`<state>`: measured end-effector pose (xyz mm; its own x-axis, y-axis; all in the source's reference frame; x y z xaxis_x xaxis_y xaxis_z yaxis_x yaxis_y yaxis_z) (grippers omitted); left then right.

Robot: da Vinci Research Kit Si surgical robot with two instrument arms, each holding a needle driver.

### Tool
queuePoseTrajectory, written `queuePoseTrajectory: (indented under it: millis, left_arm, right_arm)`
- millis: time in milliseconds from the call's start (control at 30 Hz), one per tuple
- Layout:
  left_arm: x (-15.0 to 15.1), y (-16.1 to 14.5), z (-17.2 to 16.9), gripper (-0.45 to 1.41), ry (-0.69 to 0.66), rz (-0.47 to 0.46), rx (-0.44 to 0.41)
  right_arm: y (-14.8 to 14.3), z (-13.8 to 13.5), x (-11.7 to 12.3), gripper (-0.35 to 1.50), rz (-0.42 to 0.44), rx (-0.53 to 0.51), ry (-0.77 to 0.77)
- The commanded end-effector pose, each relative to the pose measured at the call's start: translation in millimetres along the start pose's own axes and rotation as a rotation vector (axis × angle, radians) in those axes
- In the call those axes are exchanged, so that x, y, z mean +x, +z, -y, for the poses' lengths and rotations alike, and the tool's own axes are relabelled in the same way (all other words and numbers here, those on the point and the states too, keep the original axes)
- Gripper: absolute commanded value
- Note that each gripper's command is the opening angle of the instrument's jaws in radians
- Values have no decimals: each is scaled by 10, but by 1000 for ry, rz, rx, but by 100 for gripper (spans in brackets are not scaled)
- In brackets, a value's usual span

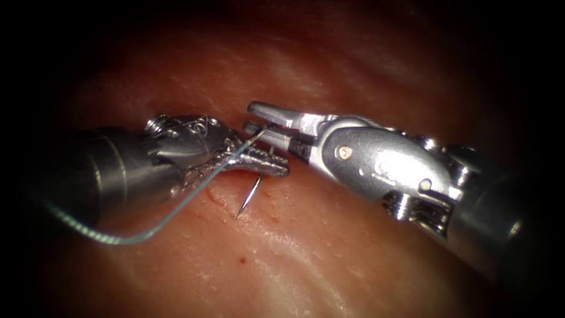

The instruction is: Wound Closure

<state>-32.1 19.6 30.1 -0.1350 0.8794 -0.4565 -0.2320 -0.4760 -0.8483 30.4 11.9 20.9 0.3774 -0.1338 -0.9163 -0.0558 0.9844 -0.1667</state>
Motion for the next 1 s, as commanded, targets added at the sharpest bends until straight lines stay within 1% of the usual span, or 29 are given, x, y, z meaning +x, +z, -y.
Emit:
queuePoseTrajectory:
  millis: [33, 67, 100, 200, 267, 300, 333, 367, 433, 533, 567, 633, 667, 700, 767, 900, 1000]
  left_arm:
    - [0, 8, 9, 115, 67, -4, -6]
    - [0, 8, 9, 123, 90, -9, 2]
    - [0, 8, 9, 123, 90, -9, 2]
    - [-2, 3, 10, 125, 128, -30, 22]
    - [-3, 1, 10, 125, 134, -30, 25]
    - [-7, -3, 10, 125, 134, -30, 36]
    - [-9, -6, 10, 125, 135, -31, 49]
    - [-15, -8, 10, 125, 142, -33, 67]
    - [-31, -12, 14, 115, 153, -40, 128]
    - [-43, -13, 20, 106, 157, -28, 169]
    - [-52, -12, 26, 103, 161, -14, 198]
    - [-61, -10, 30, 101, 164, -3, 217]
    - [-61, -10, 30, 101, 164, -3, 217]
    - [-67, -8, 33, 98, 168, 6, 213]
    - [-77, -5, 34, 86, 176, 9, 200]
    - [-85, -4, 31, 76, 188, 18, 178]
    - [-90, -3, 30, 71, 181, 33, 172]
  right_arm:
    - [5, -12, -7, -35, -48, 43, -24]
    - [4, -14, -9, -35, -58, 60, -24]
    - [4, -14, -9, -35, -58, 60, -24]
    - [-3, -26, -16, -35, -132, 97, -34]
    - [-3, -28, -17, -35, -146, 105, -42]
    - [-3, -33, -21, -35, -196, 116, -62]
    - [-3, -35, -23, -35, -213, 113, -82]
    - [-1, -40, -28, -35, -260, 111, -175]
    - [4, -46, -39, -35, -325, 103, -261]
    - [7, -47, -47, -35, -374, 89, -333]
    - [9, -46, -51, -35, -413, 82, -374]
    - [10, -44, -53, -35, -443, 67, -395]
    - [10, -44, -53, -35, -443, 67, -395]
    - [11, -41, -55, -35, -480, 44, -409]
    - [17, -34, -55, -35, -498, 13, -442]
    - [22, -29, -52, -35, -520, -13, -471]
    - [24, -28, -50, -35, -520, -20, -495]
